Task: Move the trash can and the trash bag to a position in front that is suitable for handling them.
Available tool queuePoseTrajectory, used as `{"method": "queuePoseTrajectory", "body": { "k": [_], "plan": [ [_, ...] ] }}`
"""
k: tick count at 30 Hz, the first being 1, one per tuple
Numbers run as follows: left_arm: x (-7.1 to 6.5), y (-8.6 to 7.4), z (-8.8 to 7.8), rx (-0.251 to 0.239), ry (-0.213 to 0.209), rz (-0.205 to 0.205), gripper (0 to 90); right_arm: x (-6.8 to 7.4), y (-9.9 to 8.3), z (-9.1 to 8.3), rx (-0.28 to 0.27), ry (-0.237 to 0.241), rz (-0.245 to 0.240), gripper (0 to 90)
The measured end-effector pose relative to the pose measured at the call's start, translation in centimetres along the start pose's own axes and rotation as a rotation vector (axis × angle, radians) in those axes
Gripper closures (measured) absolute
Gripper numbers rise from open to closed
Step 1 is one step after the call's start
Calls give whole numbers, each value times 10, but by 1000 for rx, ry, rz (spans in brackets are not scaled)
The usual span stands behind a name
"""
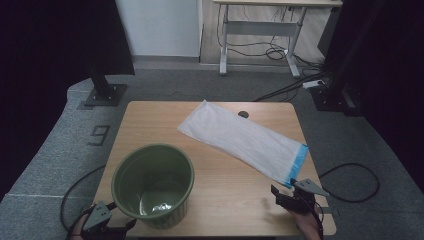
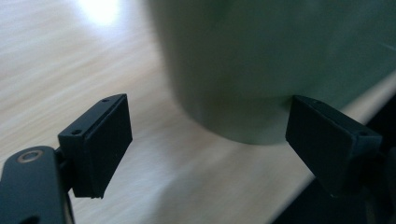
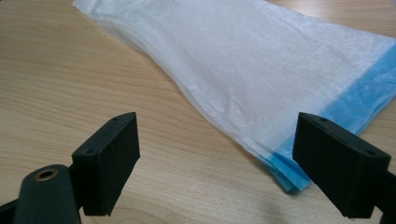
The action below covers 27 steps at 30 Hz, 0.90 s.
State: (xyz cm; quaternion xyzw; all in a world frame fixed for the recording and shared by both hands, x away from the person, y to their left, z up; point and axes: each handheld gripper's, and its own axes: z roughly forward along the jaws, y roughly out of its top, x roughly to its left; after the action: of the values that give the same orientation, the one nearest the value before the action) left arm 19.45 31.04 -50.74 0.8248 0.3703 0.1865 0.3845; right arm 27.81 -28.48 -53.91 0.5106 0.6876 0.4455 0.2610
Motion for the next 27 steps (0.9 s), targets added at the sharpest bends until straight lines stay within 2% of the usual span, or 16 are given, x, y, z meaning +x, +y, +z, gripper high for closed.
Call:
{"method": "queuePoseTrajectory", "body": {
  "k": [4, 7, 10, 17, 18, 19, 27],
  "plan": [
    [-12, 10, 9, 23, -81, 51, 137, 2, 0, -2, -2, 4, -9, 144],
    [-18, 19, 17, 15, -96, 67, 123, 2, -1, -1, 3, 1, -4, 145],
    [-19, 26, 25, 1, -140, 85, 136, 1, -3, -1, 17, 6, -10, 146],
    [-20, 45, 47, 8, -164, 110, 134, 4, -6, -6, 16, 40, -23, 158],
    [-20, 48, 50, 11, -167, 116, 134, 4, -5, -7, 14, 51, -24, 164],
    [-21, 54, 57, 16, -177, 126, 134, 5, -2, -5, 8, 90, -17, 166],
    [-21, 73, 78, 13, -209, 139, 129, 13, 8, 2, 1, 150, -46, 166]
  ]
}}
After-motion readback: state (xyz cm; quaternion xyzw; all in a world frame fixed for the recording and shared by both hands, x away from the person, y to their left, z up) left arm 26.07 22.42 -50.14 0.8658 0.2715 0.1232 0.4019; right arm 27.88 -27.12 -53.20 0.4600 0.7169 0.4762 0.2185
